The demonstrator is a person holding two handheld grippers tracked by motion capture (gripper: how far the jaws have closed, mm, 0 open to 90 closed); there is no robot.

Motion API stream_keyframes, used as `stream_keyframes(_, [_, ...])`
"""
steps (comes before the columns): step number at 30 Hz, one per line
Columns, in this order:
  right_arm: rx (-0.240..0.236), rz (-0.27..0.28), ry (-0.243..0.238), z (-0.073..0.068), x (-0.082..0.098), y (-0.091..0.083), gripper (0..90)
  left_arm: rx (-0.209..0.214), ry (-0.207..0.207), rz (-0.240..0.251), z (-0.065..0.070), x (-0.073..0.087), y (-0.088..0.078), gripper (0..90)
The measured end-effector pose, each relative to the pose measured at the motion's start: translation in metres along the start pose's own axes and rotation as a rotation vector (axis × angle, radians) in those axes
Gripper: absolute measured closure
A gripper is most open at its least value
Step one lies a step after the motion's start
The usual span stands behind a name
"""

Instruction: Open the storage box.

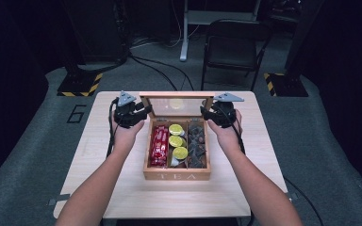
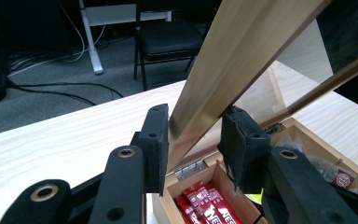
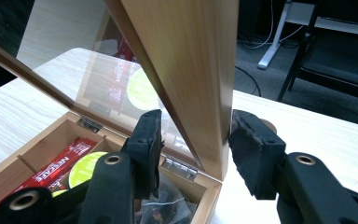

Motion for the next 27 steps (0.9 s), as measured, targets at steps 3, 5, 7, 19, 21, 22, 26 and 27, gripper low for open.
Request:
stream_keyframes(3, [0.004, -0.012, 0.004, 0.001, 0.002, 0.005, 52.9, -0.010, -0.013, -0.001, 0.000, -0.002, 0.002, 62.6])
stream_keyframes(5, [0.006, -0.014, 0.000, 0.001, 0.003, 0.009, 52.4, -0.011, -0.014, -0.005, 0.000, -0.004, 0.003, 62.6])
stream_keyframes(7, [0.006, -0.017, -0.002, 0.002, 0.004, 0.012, 52.0, -0.011, -0.013, -0.012, -0.001, -0.005, 0.004, 62.7])
stream_keyframes(19, [0.002, -0.044, 0.003, 0.004, 0.015, 0.028, 51.1, -0.020, -0.051, -0.011, -0.002, -0.010, 0.009, 62.8])
stream_keyframes(21, [0.004, -0.048, 0.002, 0.004, 0.016, 0.030, 51.1, -0.021, -0.048, -0.008, -0.002, -0.011, 0.010, 62.8])
stream_keyframes(22, [0.008, -0.051, -0.006, 0.004, 0.017, 0.032, 51.3, -0.023, -0.052, -0.011, -0.003, -0.012, 0.011, 62.8])
stream_keyframes(26, [0.010, -0.048, -0.017, 0.005, 0.019, 0.034, 51.9, -0.027, -0.061, -0.010, -0.003, -0.013, 0.013, 62.9])
stream_keyframes(27, [0.009, -0.049, -0.016, 0.006, 0.020, 0.035, 52.1, -0.031, -0.059, -0.011, -0.003, -0.014, 0.014, 63.0])
Point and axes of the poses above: each handheld gripper's, and its own axes: y roughly forward along the jaws, x roughly out of its underside, z roughly to its right, the point moved 4 cm from there along y, roughly forward along the jaws, and after that the axes turned 13 degrees about -y, right-handed, at the moved point
